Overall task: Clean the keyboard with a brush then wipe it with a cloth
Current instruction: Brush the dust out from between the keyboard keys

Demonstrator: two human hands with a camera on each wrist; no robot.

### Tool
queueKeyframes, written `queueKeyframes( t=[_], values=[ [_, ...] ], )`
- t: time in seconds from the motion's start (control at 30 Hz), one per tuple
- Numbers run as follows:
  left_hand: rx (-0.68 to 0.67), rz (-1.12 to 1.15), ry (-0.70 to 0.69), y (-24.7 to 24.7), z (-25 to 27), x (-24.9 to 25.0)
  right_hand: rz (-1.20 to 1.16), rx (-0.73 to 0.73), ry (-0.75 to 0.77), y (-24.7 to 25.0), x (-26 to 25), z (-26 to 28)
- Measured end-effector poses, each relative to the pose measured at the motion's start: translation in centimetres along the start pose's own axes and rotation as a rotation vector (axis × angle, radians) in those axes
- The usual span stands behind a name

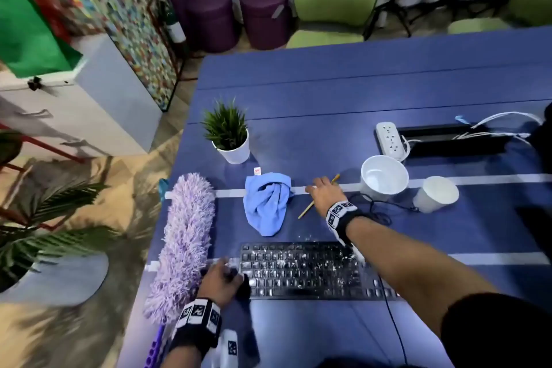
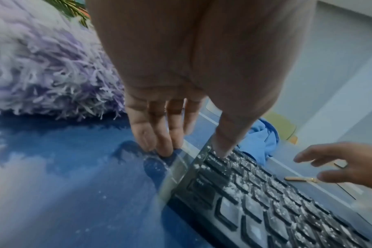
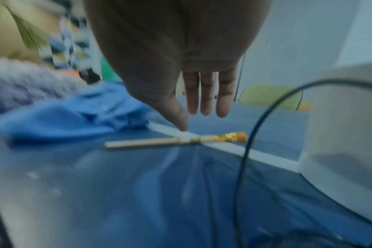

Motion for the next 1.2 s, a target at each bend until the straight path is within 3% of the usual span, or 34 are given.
queueKeyframes(
  t=[0.1,0.23,0.33,0.4,0.53,0.67,0.77,0.83,0.9,1.07,1.2],
  values=[
    [-0.051,0.006,0.014,-0.2,0.0,-0.2,0.063,-0.064,-0.005,-1.2,0.4,-0.5],
    [-0.114,0.016,0.023,-0.5,0.4,-1.2,0.17,-0.089,0.148,-2.4,-0.3,-0.6],
    [-0.129,0.042,0.012,-0.6,0.6,-1.1,0.013,0.087,0.229,-0.2,-0.7,-0.3],
    [-0.123,0.064,-0.005,-0.7,0.6,-0.6,-0.255,0.269,0.219,3.5,-0.4,1.2],
    [-0.173,0.218,0.001,-1.2,1.1,0.3,-0.881,0.611,-0.085,8.2,5.3,7.7],
    [-0.178,0.282,0.024,-1.9,0.1,-0.1,-1.269,0.887,-0.601,2.8,13.9,18.3],
    [-0.162,0.197,-0.006,-2.9,-1.4,-1.1,-1.32,0.879,-0.938,-3.1,17.0,25.6],
    [-0.12,0.075,-0.02,-3.2,-2.2,-1.5,-1.278,0.865,-1.018,-5.5,17.5,29.0],
    [-0.106,0.04,-0.035,-3.0,-1.5,-0.6,-1.223,0.847,-1.016,-6.5,17.0,30.8],
    [-0.222,0.078,-0.025,-3.7,-1.2,-1.0,-1.032,0.715,-0.871,-5.8,15.0,31.6],
    [-0.124,0.104,-0.024,-2.7,-0.5,-1.8,-0.833,0.618,-0.719,-4.3,13.9,31.0]
  ],
)
Point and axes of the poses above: each hand's wrist, its own z-axis away from the middle knuckle, its own y-axis out of the back of the hand, x = y × z, the point moved 9 cm from there along -z, towards the middle knuckle, and after that the axes turned 1 degree about -z, right-handed, at the moved point
